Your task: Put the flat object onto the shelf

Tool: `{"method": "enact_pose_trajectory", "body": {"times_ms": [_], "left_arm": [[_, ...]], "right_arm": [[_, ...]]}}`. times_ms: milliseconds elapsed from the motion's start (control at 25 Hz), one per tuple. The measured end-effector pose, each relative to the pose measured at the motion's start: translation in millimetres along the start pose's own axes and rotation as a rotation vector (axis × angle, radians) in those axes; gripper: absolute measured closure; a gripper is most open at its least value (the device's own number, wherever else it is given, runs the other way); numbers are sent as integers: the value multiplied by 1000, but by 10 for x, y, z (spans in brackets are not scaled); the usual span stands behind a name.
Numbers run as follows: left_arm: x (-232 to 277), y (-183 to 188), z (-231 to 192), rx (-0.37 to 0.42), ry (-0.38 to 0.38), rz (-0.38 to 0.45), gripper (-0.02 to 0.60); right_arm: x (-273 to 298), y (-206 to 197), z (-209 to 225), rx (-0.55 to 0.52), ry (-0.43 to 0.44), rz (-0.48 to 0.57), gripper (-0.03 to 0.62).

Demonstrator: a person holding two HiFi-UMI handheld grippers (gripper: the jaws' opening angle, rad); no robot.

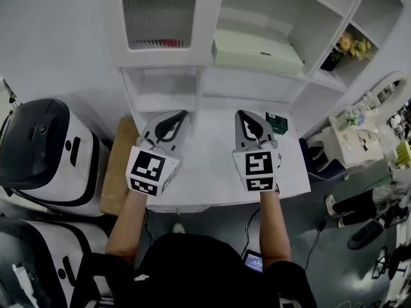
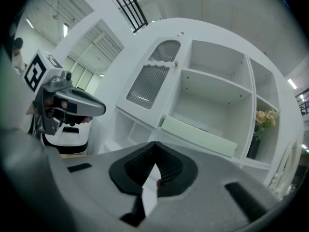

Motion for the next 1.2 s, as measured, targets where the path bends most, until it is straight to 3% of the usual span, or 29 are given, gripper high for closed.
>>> {"method": "enact_pose_trajectory", "body": {"times_ms": [1200], "left_arm": [[-665,506,1099,53,54,-12,575]], "right_arm": [[-1267,230,-97,83,60,91,594]]}}
Point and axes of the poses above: the fingertips, and each gripper's own axes: x forward along the fingers, z to its right, y out of its top, the point moved 9 cm from there along -x, backward along the fingers, and after that the axes turned 13 degrees about z, right-handed, at the moved point
